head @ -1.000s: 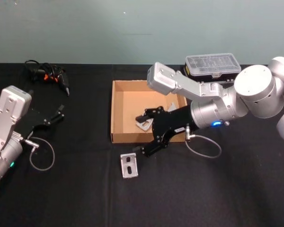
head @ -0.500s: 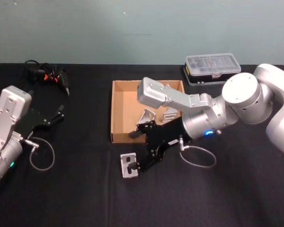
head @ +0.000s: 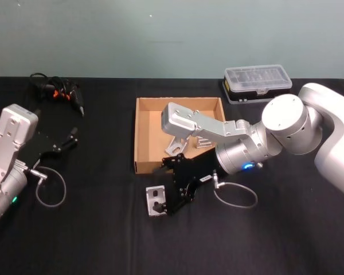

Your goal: Use one hand to pick up the angle iron from the table and place it into the box.

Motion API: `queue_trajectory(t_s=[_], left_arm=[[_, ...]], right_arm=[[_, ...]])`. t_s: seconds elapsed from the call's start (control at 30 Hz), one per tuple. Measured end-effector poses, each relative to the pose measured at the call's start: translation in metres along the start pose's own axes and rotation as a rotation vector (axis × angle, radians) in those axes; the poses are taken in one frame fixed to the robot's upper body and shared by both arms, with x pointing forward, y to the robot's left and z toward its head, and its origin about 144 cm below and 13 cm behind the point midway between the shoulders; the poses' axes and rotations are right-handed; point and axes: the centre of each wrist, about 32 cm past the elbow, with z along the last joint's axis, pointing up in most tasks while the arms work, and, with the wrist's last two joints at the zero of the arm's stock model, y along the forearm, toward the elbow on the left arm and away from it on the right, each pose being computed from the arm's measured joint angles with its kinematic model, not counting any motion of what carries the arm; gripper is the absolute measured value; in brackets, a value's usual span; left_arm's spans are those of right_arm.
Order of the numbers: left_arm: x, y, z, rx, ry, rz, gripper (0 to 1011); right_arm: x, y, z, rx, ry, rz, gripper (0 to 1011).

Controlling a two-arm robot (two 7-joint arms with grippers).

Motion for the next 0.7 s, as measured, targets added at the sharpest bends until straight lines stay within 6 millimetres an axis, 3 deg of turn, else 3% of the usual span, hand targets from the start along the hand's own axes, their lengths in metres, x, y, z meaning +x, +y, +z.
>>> queue_trajectory(t_s=[0.53, 0.7], left_arm=[[0.000, 0.000, 0.000, 0.000, 0.000, 0.000, 1000], [0.000, 0.000, 0.000, 0.000, 0.000, 0.000, 1000]], right_arm=[[0.001, 0.012, -0.006, 0.002, 0.013, 0.009, 1002], [0.001, 0.013, -0.007, 0.000, 0.013, 0.006, 916]])
